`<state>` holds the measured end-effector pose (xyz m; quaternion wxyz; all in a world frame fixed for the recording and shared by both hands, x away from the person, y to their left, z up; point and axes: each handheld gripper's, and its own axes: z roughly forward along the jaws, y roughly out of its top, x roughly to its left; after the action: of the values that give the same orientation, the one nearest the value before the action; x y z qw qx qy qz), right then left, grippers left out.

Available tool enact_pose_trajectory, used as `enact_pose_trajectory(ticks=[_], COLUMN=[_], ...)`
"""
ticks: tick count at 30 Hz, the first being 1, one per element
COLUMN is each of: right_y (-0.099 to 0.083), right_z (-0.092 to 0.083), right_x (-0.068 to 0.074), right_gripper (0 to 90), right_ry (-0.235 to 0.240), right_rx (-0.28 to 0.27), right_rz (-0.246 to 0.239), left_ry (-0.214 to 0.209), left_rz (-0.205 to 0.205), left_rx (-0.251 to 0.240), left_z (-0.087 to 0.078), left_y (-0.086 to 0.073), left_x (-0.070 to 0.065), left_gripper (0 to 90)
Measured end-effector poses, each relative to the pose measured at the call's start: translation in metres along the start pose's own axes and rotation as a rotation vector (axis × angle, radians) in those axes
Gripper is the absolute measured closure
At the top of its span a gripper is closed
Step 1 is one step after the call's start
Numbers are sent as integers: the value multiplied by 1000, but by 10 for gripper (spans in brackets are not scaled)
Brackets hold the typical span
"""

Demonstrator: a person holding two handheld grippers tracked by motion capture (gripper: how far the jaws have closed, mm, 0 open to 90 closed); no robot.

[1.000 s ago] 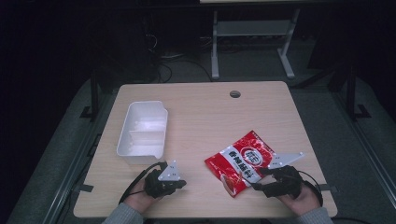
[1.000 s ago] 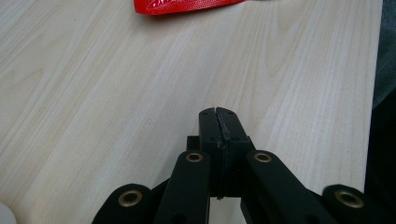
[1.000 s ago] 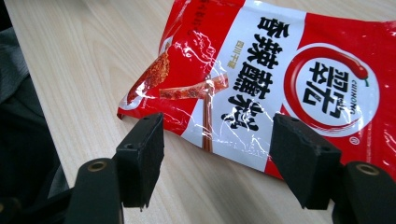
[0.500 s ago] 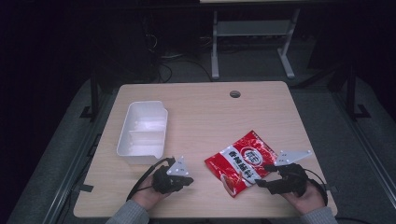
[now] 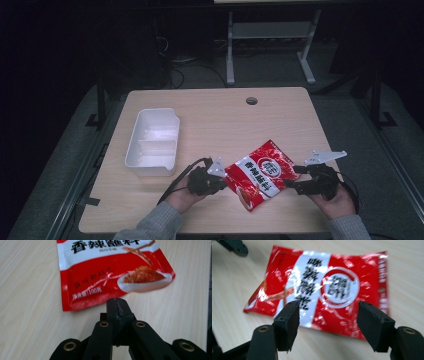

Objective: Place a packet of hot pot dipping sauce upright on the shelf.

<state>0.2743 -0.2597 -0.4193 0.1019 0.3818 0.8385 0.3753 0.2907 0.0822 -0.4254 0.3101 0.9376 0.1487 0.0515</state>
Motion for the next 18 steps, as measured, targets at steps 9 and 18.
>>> enact_pose_trajectory(ticks=[9, 18], right_y=[13, -1], right_z=[0, 10], right_x=[-28, -55], right_gripper=[357, 375], right_ry=[-26, -44], right_rx=[-20, 36], right_rz=[91, 237], left_ry=[17, 22], left_rz=[2, -9], left_rx=[25, 114], left_z=[14, 40], left_y=[32, 42], left_x=[10, 17], left_gripper=[900, 900])
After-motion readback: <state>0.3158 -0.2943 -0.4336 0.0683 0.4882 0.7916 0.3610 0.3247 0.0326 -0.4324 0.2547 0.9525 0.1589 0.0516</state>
